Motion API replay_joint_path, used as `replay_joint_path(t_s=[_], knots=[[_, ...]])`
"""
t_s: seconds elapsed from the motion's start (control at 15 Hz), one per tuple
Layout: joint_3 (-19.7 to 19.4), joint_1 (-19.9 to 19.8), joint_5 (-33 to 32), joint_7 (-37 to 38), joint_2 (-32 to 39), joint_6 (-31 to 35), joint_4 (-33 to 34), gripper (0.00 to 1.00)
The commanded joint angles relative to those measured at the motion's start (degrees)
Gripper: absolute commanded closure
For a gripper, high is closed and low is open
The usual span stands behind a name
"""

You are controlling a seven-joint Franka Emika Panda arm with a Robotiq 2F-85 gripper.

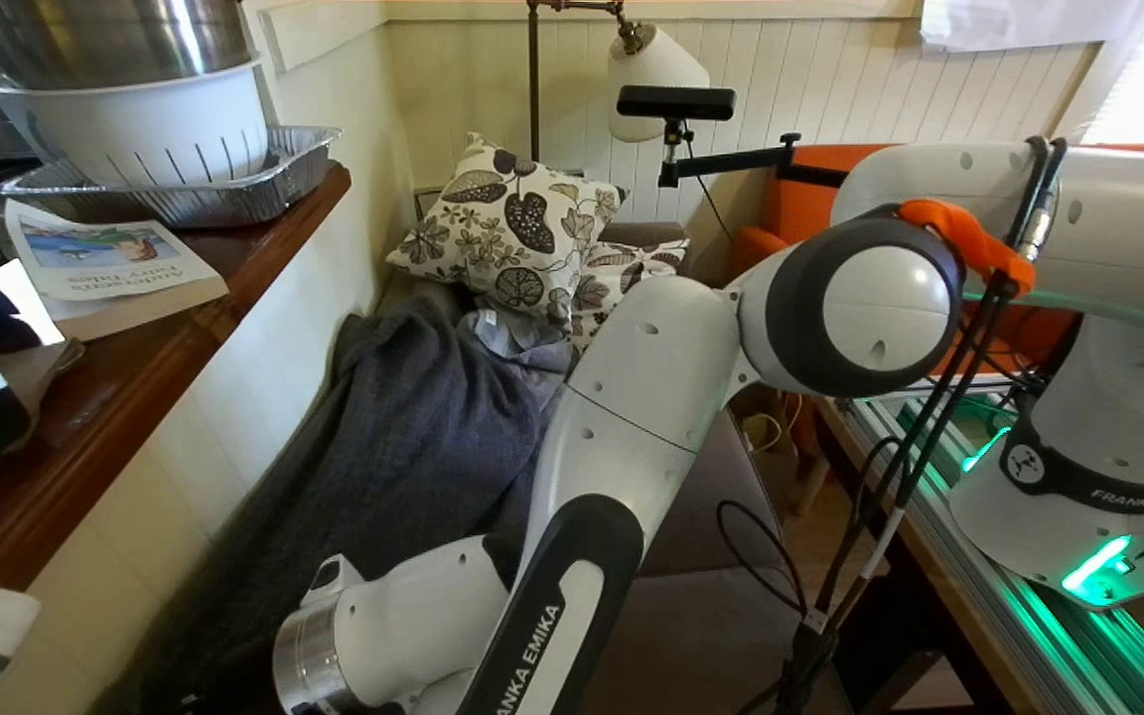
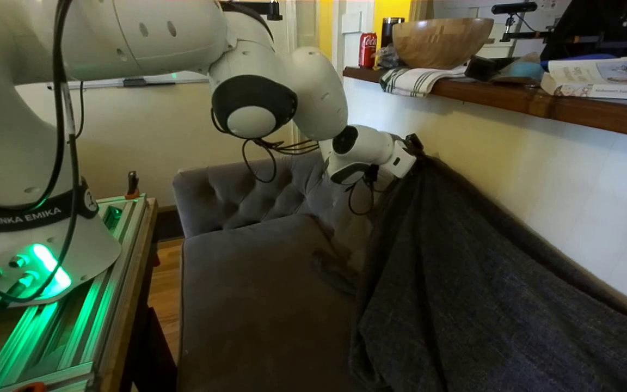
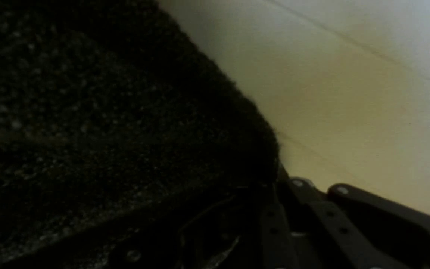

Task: Slightly pull the blanket to the left

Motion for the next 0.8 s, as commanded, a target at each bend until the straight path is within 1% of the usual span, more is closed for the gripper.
replay_joint_path(t_s=[0.0, 0.13, 0.2, 0.27, 0.33, 0.4, 0.47, 0.6, 0.73], knots=[[-6.7, 5.9, -1.2, 8.3, -0.2, 2.8, 5.9, 0.99], [-10.5, 7.8, -1.4, 12.3, -0.6, 4.1, 6.5, 0.99], [-11.4, 8.4, -1.6, 13.2, 0.0, 3.7, 7.5, 0.99], [-13.0, 9.0, -1.7, 14.7, -0.2, 3.6, 7.3, 0.99], [-14.3, 9.6, -2.0, 15.9, -0.4, 3.4, 7.1, 0.71], [-15.0, 10.1, -2.0, 17.1, -0.2, 3.3, 7.5, 0.71], [-16.1, 10.6, -2.0, 18.3, -0.2, 3.8, 7.6, 0.66], [-17.2, 11.2, -1.6, 19.6, -0.2, 3.1, 8.2, 0.52], [-17.6, 10.7, -1.9, 19.5, -0.2, 0.5, 8.5, 0.38]])
